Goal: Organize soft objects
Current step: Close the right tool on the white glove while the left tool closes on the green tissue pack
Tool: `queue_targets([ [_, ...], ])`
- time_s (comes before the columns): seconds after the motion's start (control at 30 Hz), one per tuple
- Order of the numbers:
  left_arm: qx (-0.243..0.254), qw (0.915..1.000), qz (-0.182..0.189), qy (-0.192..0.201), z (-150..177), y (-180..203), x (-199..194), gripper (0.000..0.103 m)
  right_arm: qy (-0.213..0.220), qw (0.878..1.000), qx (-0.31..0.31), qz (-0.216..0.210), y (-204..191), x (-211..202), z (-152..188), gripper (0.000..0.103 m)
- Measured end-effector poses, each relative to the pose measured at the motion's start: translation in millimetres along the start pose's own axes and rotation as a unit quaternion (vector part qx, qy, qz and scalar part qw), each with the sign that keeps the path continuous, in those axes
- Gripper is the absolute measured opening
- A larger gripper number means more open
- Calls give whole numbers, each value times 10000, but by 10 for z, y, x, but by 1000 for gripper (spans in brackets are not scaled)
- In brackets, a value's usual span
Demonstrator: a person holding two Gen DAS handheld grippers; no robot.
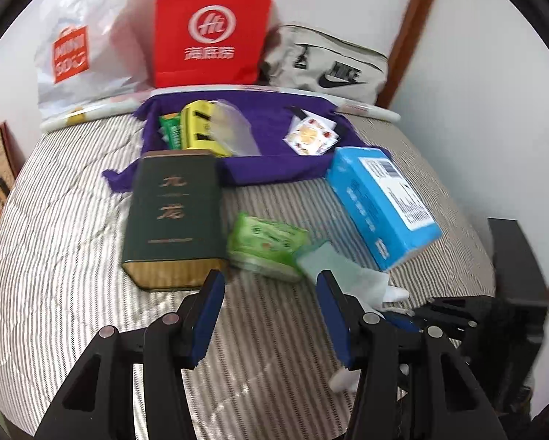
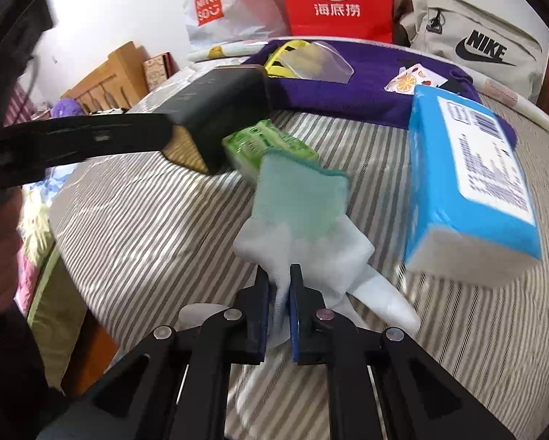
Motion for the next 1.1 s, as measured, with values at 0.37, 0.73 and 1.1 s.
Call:
queue_targets([
  [0.37, 1093, 9917, -623, -280, -126, 528, 430, 50, 270, 9979, 437, 404, 551, -500, 348, 9],
  [0.73, 1508, 9759, -1380, -765, -140, 621, 1025, 47, 111, 9961, 627, 616, 925, -498, 523, 9],
  [1.1, 1270, 9838, -1114, -597, -185, 550, 959, 16, 208, 9957, 770, 471, 973, -353, 398, 29],
])
Point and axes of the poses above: each gripper's, at about its wrist camera, not at the fingertips, and x roughly the way its jaws point, y to its right, z to its underside, the point moved 2 cm from there along x, roughly the way its jaws point, and after that the axes turned 5 degrees about x, right-handed, at the moved point
